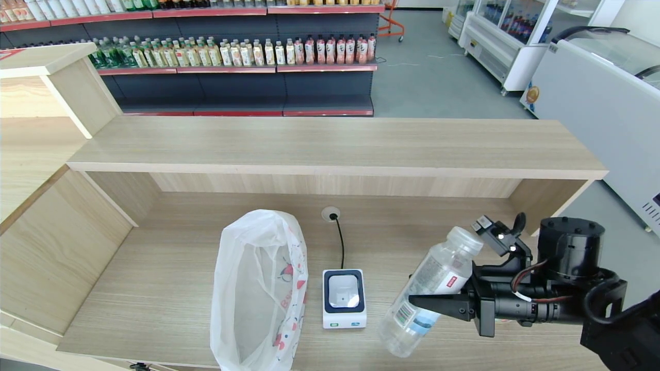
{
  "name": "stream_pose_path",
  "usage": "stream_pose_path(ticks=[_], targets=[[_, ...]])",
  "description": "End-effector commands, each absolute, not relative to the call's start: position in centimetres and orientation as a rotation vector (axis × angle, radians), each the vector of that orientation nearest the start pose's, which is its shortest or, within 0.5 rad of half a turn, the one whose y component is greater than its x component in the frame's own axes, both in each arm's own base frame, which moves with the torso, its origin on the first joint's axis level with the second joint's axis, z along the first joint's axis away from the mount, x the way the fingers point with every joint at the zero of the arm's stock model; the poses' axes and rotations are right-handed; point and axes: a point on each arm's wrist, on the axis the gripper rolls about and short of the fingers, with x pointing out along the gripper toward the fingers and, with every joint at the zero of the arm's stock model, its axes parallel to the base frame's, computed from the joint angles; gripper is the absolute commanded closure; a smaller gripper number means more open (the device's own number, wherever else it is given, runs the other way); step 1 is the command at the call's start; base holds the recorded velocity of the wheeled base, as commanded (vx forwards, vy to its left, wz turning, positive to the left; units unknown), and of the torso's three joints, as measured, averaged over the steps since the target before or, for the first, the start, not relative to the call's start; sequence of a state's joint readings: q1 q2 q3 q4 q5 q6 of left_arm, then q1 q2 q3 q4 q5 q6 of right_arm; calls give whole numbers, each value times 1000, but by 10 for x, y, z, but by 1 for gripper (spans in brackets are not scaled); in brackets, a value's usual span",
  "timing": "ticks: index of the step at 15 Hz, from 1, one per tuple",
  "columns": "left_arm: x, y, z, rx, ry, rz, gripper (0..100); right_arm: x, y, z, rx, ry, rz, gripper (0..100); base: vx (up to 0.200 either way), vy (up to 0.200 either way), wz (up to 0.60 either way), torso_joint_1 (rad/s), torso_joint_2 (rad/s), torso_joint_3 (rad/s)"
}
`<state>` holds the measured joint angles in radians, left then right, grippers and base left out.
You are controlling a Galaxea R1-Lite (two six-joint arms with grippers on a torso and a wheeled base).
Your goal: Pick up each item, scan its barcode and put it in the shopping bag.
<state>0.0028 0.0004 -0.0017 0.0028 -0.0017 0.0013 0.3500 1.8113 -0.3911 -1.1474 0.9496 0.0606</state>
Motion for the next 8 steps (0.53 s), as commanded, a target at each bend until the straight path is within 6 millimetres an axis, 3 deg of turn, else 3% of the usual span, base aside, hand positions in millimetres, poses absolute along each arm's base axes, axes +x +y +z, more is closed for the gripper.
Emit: stream_pose_path(ticks=[1,8], targets=[[-23,0,76,2,2,2,0,235,115,113,141,303,1316,100,0,0,0,0,0,0],[-23,0,76,2,2,2,0,221,136,117,149,317,1415,100,0,0,0,0,0,0]])
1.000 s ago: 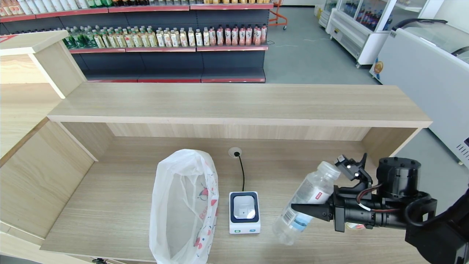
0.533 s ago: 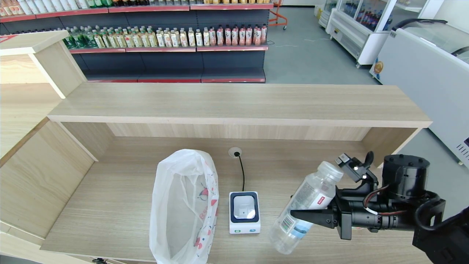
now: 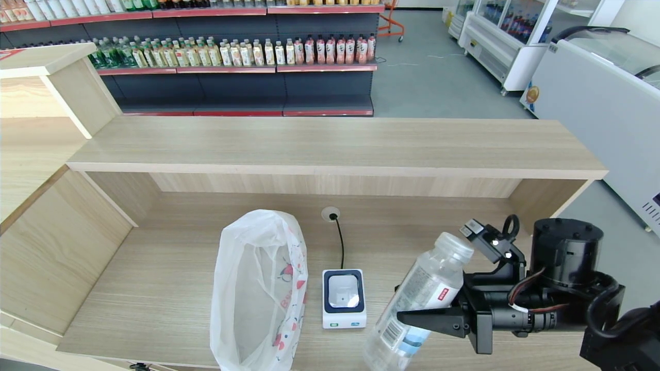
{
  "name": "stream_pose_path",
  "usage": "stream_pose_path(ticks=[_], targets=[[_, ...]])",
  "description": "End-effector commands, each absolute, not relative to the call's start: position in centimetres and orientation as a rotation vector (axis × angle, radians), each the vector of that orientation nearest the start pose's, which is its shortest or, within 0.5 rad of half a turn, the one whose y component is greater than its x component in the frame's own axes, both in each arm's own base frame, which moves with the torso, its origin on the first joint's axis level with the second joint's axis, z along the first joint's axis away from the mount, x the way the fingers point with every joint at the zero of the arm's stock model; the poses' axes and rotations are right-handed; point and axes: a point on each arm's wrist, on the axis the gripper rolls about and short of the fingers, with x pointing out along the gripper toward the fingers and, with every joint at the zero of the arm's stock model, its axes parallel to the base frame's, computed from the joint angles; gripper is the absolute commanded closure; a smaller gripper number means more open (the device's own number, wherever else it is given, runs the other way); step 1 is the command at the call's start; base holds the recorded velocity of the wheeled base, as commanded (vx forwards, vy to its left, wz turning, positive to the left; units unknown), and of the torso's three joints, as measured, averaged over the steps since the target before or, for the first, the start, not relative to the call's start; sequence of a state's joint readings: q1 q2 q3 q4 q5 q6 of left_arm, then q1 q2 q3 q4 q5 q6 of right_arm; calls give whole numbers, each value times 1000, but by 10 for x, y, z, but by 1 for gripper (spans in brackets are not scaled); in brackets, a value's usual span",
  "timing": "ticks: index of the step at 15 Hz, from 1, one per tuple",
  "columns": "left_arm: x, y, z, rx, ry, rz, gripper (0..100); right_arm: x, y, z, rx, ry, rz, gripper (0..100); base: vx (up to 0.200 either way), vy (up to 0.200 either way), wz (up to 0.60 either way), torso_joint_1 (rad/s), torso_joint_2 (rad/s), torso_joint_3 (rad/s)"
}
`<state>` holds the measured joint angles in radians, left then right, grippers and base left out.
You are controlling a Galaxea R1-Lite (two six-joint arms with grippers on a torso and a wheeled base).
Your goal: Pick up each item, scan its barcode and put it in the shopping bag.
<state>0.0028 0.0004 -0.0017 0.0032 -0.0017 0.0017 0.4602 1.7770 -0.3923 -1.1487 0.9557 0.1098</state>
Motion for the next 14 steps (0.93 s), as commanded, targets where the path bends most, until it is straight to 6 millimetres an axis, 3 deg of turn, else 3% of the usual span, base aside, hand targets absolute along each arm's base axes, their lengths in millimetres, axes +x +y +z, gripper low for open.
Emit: stream_pose_path(ticks=[1,7,14], targets=[[-23,0,76,2,2,2,0,218,139,117,149,322,1438,100,0,0,0,0,0,0],[-23,0,76,2,2,2,0,220,147,123,139,284,1478,100,0,0,0,0,0,0],[-23,0,76,2,2,2,0,229,150,120,24,58,1544,100,0,0,0,0,0,0]])
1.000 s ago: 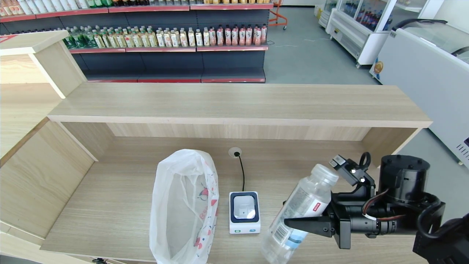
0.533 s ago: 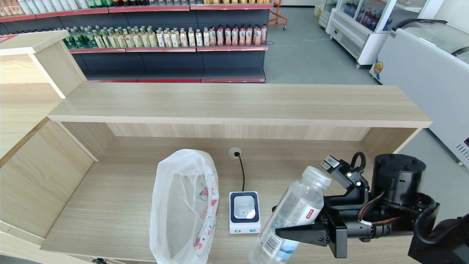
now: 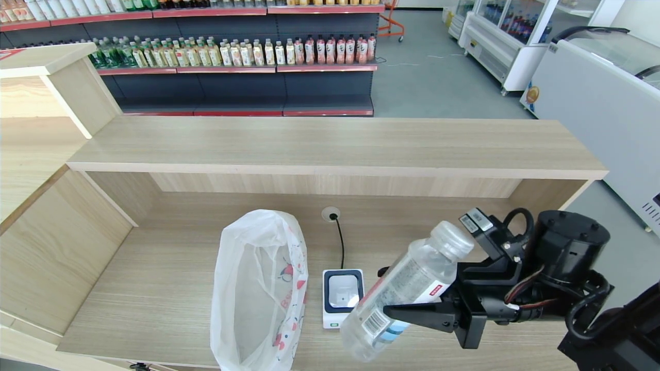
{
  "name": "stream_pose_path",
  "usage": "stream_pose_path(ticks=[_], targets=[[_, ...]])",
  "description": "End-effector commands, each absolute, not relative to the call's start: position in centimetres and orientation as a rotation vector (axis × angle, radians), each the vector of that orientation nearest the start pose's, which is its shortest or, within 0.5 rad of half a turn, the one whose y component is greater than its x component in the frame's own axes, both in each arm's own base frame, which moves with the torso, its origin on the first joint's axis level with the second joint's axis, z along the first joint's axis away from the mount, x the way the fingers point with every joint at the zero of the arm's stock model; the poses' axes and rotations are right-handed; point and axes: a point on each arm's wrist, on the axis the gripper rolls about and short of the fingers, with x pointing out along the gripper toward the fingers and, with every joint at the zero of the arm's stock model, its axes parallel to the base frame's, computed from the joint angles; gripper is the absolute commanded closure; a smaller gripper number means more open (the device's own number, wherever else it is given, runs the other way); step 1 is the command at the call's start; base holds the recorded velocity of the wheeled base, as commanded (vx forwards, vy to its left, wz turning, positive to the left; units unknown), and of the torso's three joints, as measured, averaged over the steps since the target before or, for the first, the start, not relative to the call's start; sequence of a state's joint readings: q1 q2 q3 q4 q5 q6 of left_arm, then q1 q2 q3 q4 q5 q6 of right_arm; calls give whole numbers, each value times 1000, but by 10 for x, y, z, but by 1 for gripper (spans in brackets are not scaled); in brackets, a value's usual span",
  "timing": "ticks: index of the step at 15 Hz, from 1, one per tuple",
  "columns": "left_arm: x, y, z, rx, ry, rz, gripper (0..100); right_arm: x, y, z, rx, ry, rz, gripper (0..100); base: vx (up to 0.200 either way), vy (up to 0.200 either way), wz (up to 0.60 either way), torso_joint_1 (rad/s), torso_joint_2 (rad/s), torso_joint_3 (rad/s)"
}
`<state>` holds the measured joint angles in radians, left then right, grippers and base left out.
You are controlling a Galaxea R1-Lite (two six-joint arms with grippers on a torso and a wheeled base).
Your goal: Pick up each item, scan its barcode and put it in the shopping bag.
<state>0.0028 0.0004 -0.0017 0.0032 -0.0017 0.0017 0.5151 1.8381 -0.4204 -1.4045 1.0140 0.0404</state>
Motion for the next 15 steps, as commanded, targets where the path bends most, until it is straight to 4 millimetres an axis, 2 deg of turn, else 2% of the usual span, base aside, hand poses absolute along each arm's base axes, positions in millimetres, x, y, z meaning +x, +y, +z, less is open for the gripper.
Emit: stream_pose_path(ticks=[1,3,15], targets=[[-23,0,76,2,2,2,0,229,148,115,0,48,1565,100,0,0,0,0,0,0],[-23,0,76,2,2,2,0,231,146,109,-28,36,1589,100,0,0,0,0,0,0],[-23,0,76,2,2,2,0,232,147,113,-128,-108,1643,100,0,0,0,0,0,0]])
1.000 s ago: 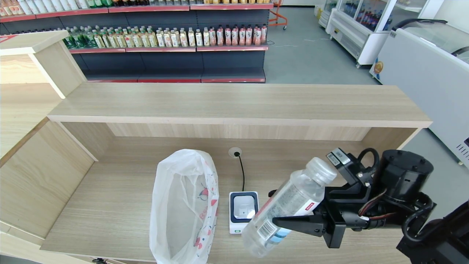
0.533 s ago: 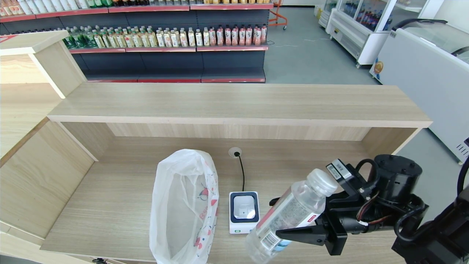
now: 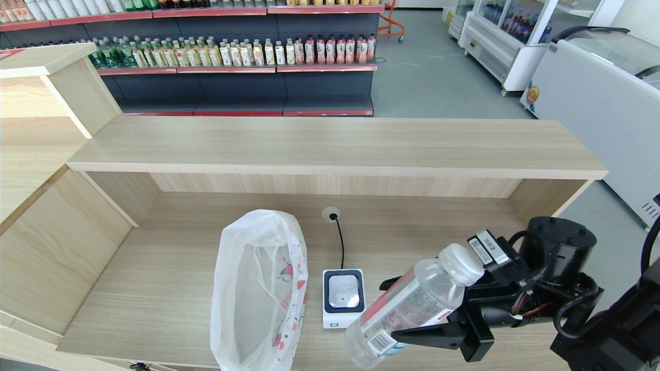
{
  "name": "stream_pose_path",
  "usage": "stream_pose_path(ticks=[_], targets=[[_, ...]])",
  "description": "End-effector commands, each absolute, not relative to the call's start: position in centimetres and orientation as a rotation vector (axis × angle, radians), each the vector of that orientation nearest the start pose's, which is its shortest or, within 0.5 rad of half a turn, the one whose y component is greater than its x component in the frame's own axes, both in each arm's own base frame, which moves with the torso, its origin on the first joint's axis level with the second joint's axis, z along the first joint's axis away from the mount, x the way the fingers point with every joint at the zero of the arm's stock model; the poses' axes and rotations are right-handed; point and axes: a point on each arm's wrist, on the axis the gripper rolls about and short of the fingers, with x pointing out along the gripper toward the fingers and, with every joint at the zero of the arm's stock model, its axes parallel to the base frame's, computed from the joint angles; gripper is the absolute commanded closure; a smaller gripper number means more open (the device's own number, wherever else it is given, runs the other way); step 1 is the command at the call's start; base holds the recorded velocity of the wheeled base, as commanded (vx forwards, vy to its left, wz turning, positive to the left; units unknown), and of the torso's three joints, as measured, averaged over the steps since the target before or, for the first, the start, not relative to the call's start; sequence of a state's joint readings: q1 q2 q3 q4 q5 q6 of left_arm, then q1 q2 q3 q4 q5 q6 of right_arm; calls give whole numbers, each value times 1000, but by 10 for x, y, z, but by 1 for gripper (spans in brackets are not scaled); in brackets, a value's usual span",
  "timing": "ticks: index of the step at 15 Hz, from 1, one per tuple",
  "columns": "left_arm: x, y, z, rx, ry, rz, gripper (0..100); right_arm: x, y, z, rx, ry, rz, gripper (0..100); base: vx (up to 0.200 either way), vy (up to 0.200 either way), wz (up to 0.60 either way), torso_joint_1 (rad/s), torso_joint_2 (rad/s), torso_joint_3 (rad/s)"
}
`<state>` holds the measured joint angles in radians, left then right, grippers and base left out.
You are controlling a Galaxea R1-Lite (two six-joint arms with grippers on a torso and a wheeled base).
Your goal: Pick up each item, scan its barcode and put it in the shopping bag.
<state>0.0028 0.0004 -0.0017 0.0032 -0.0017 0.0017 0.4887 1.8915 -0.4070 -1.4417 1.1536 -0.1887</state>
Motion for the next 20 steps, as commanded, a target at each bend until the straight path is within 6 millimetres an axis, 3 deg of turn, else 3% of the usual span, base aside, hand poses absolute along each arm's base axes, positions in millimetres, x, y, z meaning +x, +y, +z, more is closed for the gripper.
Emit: stream_pose_path(ticks=[1,16,20], targets=[[-23,0,76,2,2,2,0,232,147,113,-141,-124,1642,100,0,0,0,0,0,0],[-23,0,76,2,2,2,0,232,137,118,-148,-131,1611,100,0,0,0,0,0,0],[-23,0,76,2,2,2,0,227,132,127,-145,-120,1593,100,0,0,0,0,0,0]])
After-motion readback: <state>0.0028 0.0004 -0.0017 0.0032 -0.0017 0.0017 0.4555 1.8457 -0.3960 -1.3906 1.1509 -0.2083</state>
